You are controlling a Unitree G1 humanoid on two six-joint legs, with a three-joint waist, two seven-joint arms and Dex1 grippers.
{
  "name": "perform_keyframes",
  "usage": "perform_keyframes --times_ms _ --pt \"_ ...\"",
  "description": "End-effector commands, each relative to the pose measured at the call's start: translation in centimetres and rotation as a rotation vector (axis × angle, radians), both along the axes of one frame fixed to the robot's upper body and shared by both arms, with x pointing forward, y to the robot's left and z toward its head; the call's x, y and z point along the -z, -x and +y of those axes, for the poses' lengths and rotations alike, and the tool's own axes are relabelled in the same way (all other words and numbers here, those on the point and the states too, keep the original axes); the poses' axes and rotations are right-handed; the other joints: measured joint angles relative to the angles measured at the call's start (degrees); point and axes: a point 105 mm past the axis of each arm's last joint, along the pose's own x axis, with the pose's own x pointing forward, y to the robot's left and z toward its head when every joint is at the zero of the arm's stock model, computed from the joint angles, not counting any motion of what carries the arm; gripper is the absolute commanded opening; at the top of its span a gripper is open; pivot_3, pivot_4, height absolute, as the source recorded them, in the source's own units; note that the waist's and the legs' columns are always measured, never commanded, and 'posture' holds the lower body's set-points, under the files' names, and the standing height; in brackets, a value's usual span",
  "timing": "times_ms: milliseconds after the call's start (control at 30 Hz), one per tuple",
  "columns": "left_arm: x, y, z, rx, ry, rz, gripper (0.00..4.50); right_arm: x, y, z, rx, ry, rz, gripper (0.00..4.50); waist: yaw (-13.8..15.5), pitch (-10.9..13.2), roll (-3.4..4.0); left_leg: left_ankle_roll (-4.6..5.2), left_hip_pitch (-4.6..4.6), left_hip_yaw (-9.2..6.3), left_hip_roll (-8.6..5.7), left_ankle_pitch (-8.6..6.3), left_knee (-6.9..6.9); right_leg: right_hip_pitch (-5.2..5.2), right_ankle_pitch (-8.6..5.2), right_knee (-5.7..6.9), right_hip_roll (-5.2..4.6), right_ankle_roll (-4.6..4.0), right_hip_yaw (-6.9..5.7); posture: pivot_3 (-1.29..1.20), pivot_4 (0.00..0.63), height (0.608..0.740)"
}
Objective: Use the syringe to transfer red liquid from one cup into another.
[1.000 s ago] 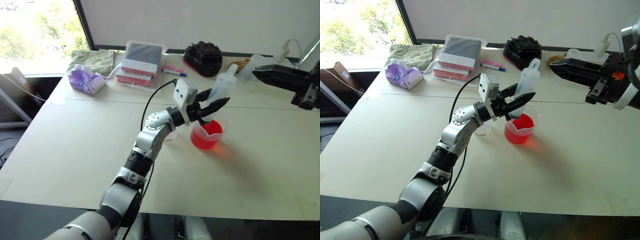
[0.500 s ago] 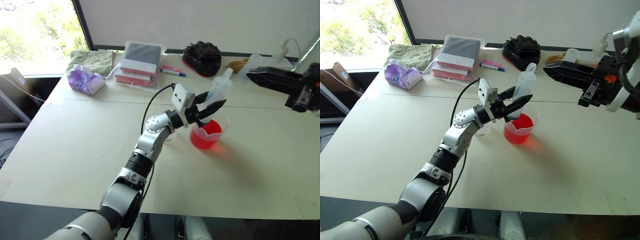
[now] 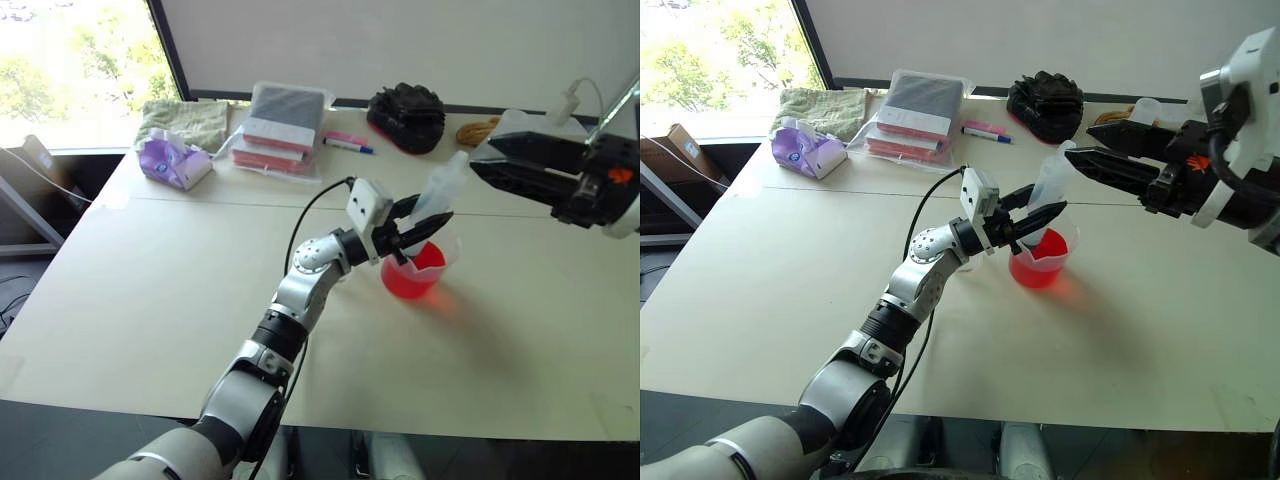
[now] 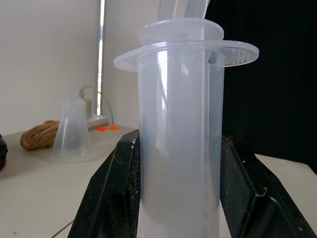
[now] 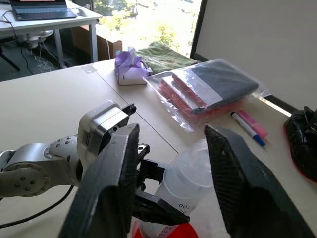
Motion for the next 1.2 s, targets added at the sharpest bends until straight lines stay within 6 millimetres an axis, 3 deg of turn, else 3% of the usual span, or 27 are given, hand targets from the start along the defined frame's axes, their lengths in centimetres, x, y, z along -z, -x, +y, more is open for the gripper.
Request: perform_keyframes --times_ms 33,67,367,967,1100,1200 --pt "-1.3 1.3 -1.5 0.040 0.068 -0.009 1.58 -1.0 0.3 0.2 0.003 -0.018 -0.055 3.71 0.0 0.0 0.00 0.00 0.00 0.00 0.00 0.00 0.00 0.00 0.00 0.00 0.00 0.00 0.00 0.00 0.150 0.740" --pt "-1.3 1.3 -1.5 0.039 0.070 -0.010 1.58 -0.9 0.1 0.0 0.016 -0.028 -0.046 4.15 0.0 0.0 0.00 0.00 0.00 0.00 0.00 0.00 0.00 0.00 0.00 0.00 0.00 0.00 0.00 0.00 0.150 0.740" --pt "-1.8 1.1 -1.5 0.024 0.079 -0.018 1.58 1.7 -0.7 0.6 0.027 -0.088 0.110 4.15 0.0 0.0 0.00 0.00 0.00 0.00 0.00 0.00 0.01 0.00 0.01 0.01 0.00 0.01 0.00 0.00 0.150 0.740" --pt "-1.9 1.3 -1.4 0.017 0.086 -0.018 1.58 2.2 -2.5 2.2 0.019 -0.143 0.124 4.15 -0.1 0.0 0.00 0.02 -0.01 0.00 0.00 -0.01 0.03 0.00 0.02 0.02 0.02 0.03 -0.01 0.00 0.150 0.740" --pt "-1.8 1.5 -1.5 0.021 0.086 -0.017 1.58 2.1 -3.3 2.4 0.024 -0.154 0.116 2.90 -0.1 0.0 0.00 0.02 -0.01 0.00 0.00 -0.01 0.03 0.00 0.02 0.02 0.02 0.03 -0.01 0.00 0.150 0.740" --pt "-1.7 1.7 -1.6 0.025 0.084 -0.017 1.58 2.1 -3.8 2.7 0.021 -0.160 0.113 1.31 -0.1 0.0 0.01 0.02 -0.01 0.00 0.00 -0.01 0.03 -0.01 0.02 0.02 0.02 0.03 -0.01 0.00 0.150 0.740"
